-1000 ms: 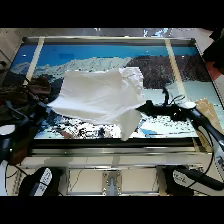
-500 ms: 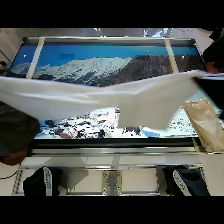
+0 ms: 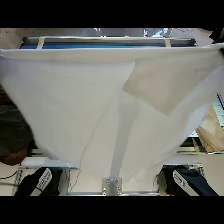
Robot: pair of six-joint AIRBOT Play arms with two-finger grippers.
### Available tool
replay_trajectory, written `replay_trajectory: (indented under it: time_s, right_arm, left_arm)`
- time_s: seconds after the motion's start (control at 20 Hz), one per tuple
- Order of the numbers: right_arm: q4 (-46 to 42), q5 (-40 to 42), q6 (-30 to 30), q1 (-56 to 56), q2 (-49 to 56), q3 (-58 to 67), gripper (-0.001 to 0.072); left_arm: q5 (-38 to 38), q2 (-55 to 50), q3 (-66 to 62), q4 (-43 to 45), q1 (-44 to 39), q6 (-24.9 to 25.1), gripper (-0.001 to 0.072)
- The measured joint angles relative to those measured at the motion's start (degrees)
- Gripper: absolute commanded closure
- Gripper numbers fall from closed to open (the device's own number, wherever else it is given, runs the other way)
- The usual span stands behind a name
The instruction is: Fold the shirts.
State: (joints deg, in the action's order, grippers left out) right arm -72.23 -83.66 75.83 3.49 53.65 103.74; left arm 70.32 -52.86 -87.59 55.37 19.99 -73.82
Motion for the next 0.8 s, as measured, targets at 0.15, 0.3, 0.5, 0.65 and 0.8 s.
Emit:
replay_trajectory:
  time_s: [0.15, 0.3, 0.5, 0.65, 0.8]
  right_arm:
    - [0.0, -0.1, -1.6, 0.0, 11.6, -3.9, 0.0698]
    - [0.7, 6.1, -3.0, 0.0, 24.4, -6.7, 0.0698]
    - [3.7, 19.7, -3.6, 0.0, 39.2, -7.2, 0.0697]
    - [6.3, 26.2, -3.8, 0.0, 46.3, -6.2, 0.0697]
    - [7.3, 26.2, -3.8, 0.0, 49.0, -5.8, 0.0697]
  left_arm:
    - [-3.1, -13.3, -0.4, 10.6, -9.0, -1.0, 0.0701]
    - [-10.6, -25.1, -0.8, 18.8, -13.3, -2.9, 0.0701]
    - [-19.3, -36.8, -2.1, 23.5, -15.7, -4.0, 0.07]
    - [-22.9, -40.9, -2.7, 24.9, -16.2, -4.3, 0.0699]
    - [-23.6, -42.5, -2.8, 26.3, -16.3, -4.5, 0.0699]
